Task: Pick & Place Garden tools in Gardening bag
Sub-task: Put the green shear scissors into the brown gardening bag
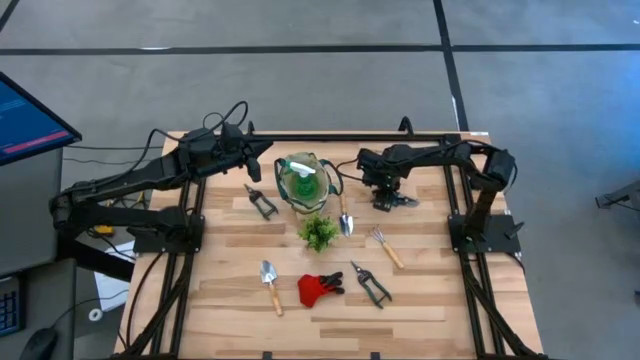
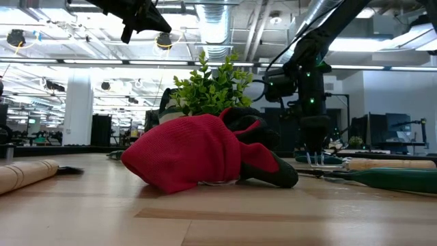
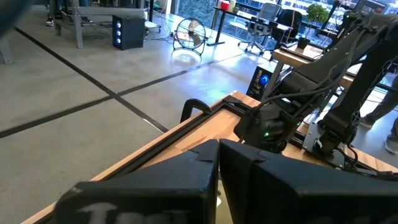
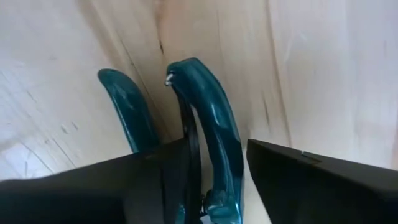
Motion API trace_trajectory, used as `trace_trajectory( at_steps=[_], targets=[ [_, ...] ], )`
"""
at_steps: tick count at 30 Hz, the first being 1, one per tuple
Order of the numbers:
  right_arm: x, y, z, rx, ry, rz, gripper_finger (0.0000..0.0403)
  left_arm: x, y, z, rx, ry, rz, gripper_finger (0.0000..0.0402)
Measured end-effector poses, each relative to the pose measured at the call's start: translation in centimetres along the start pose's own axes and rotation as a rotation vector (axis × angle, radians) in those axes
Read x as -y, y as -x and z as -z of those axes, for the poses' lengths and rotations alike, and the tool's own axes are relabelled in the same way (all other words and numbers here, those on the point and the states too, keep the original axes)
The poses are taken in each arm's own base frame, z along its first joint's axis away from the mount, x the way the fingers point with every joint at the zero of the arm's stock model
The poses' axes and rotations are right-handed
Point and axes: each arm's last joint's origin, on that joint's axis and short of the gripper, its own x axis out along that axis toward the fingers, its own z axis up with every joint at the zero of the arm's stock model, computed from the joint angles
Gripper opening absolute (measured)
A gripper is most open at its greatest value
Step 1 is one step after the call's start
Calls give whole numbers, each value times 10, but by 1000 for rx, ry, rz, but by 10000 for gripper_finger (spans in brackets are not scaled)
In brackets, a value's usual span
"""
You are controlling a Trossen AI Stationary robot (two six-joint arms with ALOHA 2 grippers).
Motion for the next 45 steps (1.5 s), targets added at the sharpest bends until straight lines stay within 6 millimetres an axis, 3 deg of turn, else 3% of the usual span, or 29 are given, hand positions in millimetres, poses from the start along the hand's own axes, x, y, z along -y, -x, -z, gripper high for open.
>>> trace_trajectory(
  at_steps=[9, 15, 23, 33, 38, 45],
  targets=[
    [0, 0, -1, 5, -32, -3, 48, 0, 0, 0, 0, 0, 0, 2],
    [2, 12, 3, 45, -58, 13, 48, 0, 0, 0, 0, 0, 1, 2],
    [12, 67, 20, 254, -166, 30, 48, 0, 0, 0, 0, 0, 0, 2],
    [16, 147, 43, 670, -320, 81, 48, 0, 0, 0, 0, 0, 0, 2],
    [17, 190, 34, 833, -344, 116, 48, 0, 0, 0, 1, 0, 0, 2],
    [6, 232, -3, 945, -259, 107, 48, 0, 0, 0, 1, 0, 0, 2]
  ],
)
